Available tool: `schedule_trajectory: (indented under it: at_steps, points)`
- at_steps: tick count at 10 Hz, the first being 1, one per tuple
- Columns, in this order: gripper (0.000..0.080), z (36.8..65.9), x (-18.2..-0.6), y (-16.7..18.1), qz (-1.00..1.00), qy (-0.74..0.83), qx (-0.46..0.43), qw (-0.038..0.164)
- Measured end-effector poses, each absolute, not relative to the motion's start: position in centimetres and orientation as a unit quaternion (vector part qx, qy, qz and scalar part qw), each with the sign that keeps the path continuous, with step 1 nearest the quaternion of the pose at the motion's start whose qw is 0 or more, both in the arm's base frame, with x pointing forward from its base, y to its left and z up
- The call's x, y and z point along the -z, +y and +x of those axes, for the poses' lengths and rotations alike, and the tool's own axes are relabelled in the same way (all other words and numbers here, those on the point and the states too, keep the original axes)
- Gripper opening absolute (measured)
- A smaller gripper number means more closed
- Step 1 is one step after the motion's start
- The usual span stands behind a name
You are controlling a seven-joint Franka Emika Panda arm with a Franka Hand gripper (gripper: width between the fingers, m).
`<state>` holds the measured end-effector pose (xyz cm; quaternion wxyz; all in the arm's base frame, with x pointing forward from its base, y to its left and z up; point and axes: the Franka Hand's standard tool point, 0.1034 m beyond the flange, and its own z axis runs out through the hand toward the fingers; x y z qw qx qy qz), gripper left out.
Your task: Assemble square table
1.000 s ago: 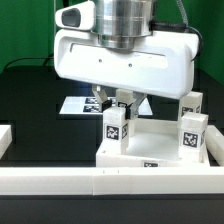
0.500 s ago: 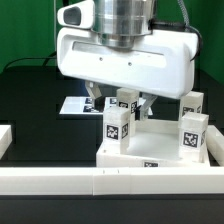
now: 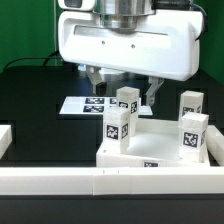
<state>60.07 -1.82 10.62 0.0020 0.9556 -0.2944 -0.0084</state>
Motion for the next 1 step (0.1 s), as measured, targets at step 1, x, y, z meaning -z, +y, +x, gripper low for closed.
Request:
schedule_trajectory:
  at_steps: [1]
  points:
    - [0.0649, 60.07, -10.6, -1.82, 0.956, -0.294, 0.009, 0.002]
